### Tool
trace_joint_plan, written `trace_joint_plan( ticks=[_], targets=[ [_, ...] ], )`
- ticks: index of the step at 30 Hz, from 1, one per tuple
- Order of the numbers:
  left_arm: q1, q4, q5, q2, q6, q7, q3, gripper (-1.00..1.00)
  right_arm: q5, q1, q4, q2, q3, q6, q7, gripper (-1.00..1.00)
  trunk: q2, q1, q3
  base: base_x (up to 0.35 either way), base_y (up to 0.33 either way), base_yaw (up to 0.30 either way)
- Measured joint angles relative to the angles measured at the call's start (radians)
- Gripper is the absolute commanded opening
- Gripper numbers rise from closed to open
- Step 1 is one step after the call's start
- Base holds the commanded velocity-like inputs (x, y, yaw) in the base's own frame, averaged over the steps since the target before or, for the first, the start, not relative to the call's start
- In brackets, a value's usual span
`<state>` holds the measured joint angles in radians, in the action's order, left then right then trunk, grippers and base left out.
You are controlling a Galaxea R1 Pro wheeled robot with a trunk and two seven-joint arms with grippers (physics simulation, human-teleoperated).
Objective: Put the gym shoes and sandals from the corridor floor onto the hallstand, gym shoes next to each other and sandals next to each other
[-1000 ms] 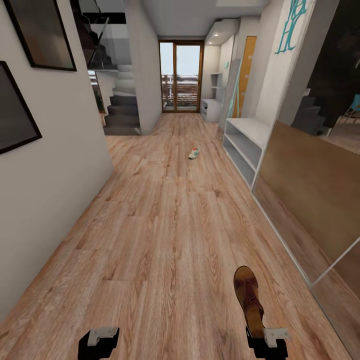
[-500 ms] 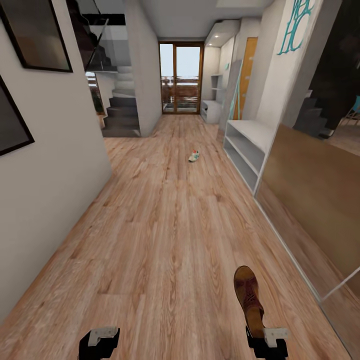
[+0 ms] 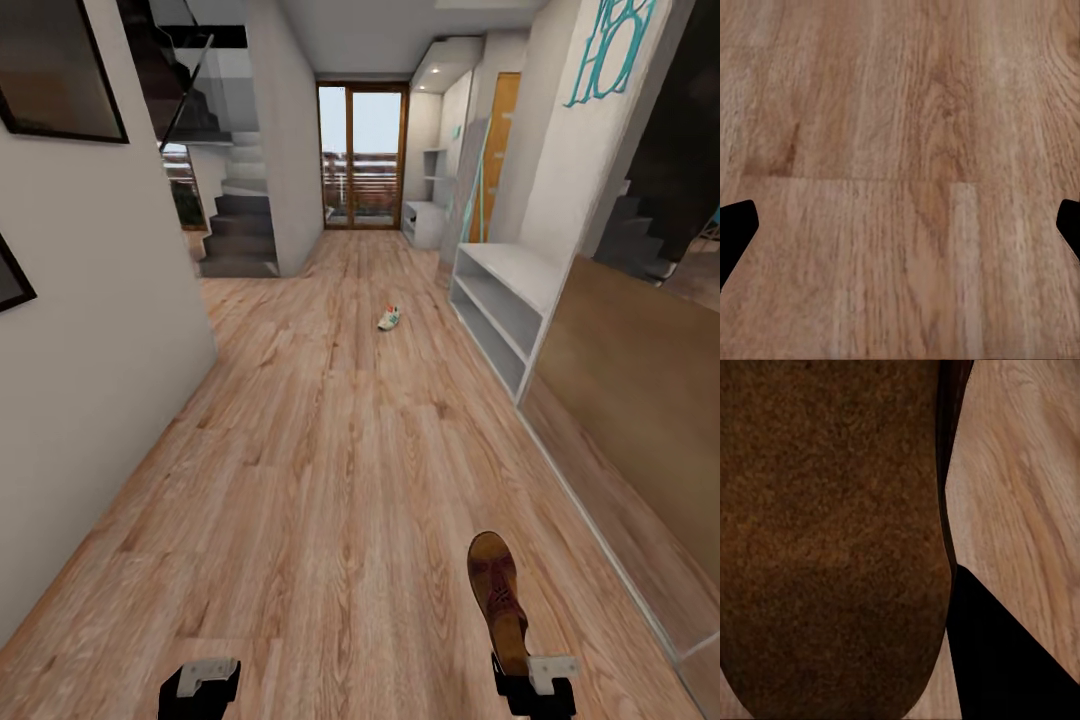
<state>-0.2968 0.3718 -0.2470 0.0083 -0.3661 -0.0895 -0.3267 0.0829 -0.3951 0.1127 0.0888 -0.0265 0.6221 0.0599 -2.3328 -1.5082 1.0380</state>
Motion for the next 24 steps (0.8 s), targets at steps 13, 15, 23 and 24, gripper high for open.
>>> trace_joint_plan(
  ticks=[13,15,23,24],
  targets=[
    [0.000,-0.009,-0.001,0.000,0.000,0.000,-0.001,1.00,-0.002,0.000,0.000,-0.001,0.000,0.000,0.000,-1.00,0.000,0.000,0.000,0.331,0.000,0.000],
    [0.000,-0.009,-0.001,0.000,0.000,0.000,0.000,1.00,-0.002,0.000,0.000,-0.001,0.000,0.000,0.000,-1.00,0.000,0.000,0.000,0.331,0.000,0.000],
    [0.000,-0.009,-0.001,0.000,0.000,0.000,0.001,1.00,-0.001,0.000,0.001,-0.002,0.000,0.000,0.000,-1.00,0.000,0.000,0.000,0.331,0.000,0.000],
    [0.000,-0.009,-0.002,0.000,0.000,0.000,0.001,1.00,-0.001,0.000,0.001,-0.002,0.000,0.000,0.000,-1.00,0.000,0.000,0.000,0.331,0.000,0.000]
  ],
)
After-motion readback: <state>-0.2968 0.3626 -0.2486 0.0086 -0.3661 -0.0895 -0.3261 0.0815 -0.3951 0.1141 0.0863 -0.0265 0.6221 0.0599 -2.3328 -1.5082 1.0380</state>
